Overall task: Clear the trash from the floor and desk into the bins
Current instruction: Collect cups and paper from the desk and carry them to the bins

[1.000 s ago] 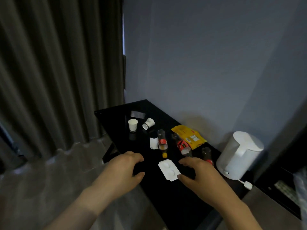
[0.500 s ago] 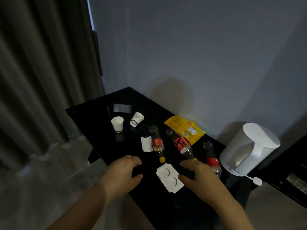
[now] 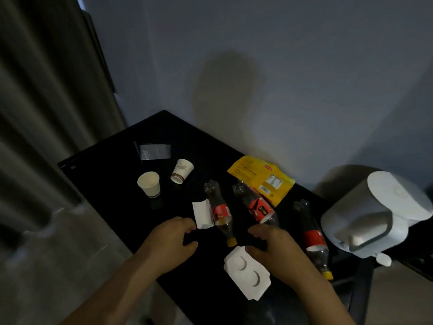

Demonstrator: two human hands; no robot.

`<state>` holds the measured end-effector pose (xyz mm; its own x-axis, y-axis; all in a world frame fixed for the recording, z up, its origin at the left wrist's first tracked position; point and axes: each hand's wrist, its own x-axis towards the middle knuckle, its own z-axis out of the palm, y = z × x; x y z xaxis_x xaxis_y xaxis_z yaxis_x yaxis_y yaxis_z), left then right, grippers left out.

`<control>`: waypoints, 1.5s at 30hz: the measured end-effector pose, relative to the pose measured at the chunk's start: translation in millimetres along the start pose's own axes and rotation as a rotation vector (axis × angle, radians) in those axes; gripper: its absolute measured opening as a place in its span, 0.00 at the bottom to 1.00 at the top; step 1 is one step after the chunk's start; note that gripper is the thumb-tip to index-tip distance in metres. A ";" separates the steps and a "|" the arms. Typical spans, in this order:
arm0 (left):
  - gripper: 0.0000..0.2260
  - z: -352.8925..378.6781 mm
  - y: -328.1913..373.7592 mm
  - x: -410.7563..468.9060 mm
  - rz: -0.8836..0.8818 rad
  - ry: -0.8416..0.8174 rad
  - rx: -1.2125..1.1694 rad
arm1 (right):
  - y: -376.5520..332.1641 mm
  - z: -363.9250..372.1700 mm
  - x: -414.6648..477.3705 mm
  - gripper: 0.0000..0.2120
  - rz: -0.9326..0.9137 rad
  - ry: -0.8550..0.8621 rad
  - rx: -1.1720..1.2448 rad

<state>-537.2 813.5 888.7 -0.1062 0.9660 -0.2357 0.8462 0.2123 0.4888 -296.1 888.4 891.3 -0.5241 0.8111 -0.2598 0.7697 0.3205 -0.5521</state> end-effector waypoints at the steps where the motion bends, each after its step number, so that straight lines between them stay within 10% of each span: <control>1: 0.16 -1.6 -4.4 7.9 0.012 -0.011 -0.003 | -1.1 2.7 5.8 0.23 0.017 0.001 0.002; 18: 0.14 -29.7 -107.5 115.5 0.288 -0.361 0.019 | -51.6 86.5 56.8 0.19 0.569 0.094 0.079; 26: 0.15 -24.0 -153.3 126.4 0.216 -0.392 -0.004 | -67.9 119.1 116.8 0.13 0.447 -0.018 0.129; 45: 0.13 -12.3 -208.5 123.5 0.016 -0.343 -0.104 | -35.7 167.8 222.9 0.42 0.388 -0.024 -0.004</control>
<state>-733.2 890.3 768.0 0.1031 0.8672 -0.4872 0.7870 0.2284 0.5732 -501.6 975.6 720.1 -0.2021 0.8606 -0.4674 0.9138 -0.0061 -0.4062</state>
